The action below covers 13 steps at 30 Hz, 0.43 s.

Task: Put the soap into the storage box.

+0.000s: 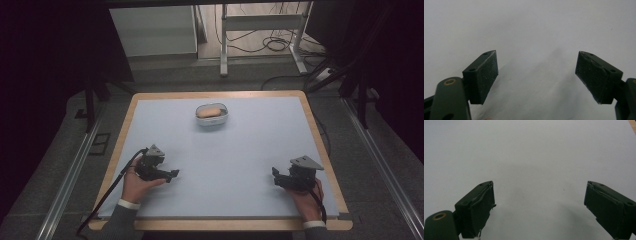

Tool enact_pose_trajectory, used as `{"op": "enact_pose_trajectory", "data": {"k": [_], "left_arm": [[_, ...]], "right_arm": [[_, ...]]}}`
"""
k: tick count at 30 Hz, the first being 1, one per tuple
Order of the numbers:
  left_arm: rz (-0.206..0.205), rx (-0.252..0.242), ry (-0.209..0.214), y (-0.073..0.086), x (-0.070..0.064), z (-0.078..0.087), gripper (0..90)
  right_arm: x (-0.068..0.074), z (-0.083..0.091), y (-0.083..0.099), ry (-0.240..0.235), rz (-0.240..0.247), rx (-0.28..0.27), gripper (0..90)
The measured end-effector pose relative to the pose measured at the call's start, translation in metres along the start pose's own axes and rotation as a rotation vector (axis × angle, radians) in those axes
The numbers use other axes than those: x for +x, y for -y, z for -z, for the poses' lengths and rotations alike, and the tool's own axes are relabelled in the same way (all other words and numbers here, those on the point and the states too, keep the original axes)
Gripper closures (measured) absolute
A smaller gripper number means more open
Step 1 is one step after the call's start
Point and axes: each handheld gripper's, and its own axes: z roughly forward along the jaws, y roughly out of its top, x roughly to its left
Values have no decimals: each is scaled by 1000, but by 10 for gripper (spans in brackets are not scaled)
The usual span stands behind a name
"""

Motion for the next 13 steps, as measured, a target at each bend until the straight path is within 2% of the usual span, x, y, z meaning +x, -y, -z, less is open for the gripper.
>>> {"op": "enact_pose_trajectory", "data": {"k": [13], "left_arm": [[20,-24,0,5,3,7,178]], "right_arm": [[-1,0,0,-7,-9,2,93]]}}
